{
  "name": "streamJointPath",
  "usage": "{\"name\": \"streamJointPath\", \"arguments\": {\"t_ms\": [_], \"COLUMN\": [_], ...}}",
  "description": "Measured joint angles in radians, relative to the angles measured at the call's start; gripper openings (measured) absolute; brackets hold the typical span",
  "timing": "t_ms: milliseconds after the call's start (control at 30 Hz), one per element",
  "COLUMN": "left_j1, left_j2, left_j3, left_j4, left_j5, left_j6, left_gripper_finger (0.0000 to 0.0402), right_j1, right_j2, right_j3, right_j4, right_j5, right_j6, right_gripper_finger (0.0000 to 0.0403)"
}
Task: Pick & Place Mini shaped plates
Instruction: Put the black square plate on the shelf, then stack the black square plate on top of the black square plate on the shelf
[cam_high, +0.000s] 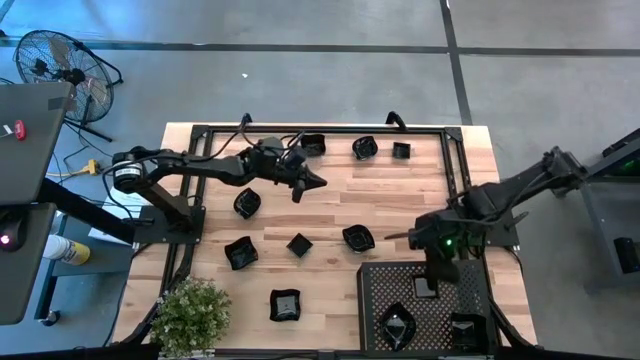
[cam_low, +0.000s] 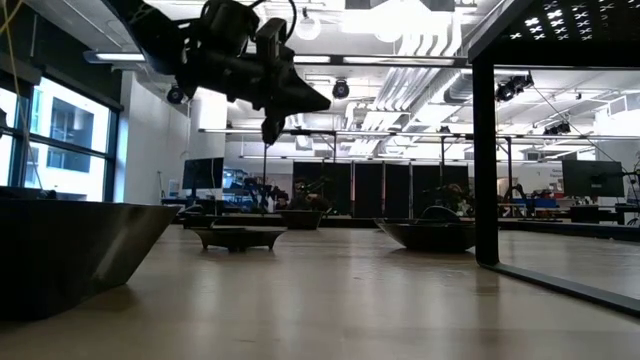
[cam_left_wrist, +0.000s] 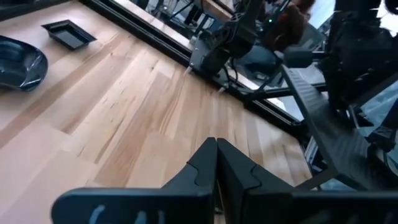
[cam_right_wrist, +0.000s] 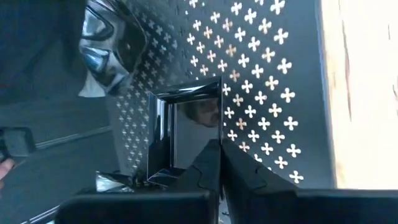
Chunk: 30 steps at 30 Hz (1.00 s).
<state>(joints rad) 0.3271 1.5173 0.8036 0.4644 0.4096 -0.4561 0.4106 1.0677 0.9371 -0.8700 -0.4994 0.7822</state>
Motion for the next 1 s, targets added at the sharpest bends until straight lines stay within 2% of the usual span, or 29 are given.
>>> {"name": "streamJointPath", "arguments": {"t_ms": [367, 533, 733, 867, 1000], "left_j1": [0.000, 0.000, 0.000, 0.000, 0.000], "left_j2": [0.000, -0.001, -0.059, -0.109, -0.133], "left_j3": [-0.002, -0.002, -0.002, -0.002, -0.038], "left_j4": [-0.003, -0.017, -0.131, -0.222, -0.201], "left_j5": [0.000, 0.006, -0.026, -0.058, -0.053], "left_j6": [0.042, 0.059, 0.123, 0.153, 0.156], "left_gripper_finger": [0.0001, 0.0001, 0.0001, 0.0001, 0.0001], "right_j1": [0.058, 0.057, 0.054, 0.054, 0.020], "right_j2": [-0.001, -0.001, -0.036, -0.078, -0.118], "right_j3": [-0.037, -0.037, -0.016, 0.052, 0.101], "right_j4": [0.004, -0.001, -0.014, -0.065, -0.067], "right_j5": [0.055, 0.060, 0.068, 0.157, 0.302], "right_j6": [0.014, 0.027, 0.049, 0.081, 0.079], "right_gripper_finger": [0.0008, 0.0041, 0.0080, 0.0080, 0.0050]}}
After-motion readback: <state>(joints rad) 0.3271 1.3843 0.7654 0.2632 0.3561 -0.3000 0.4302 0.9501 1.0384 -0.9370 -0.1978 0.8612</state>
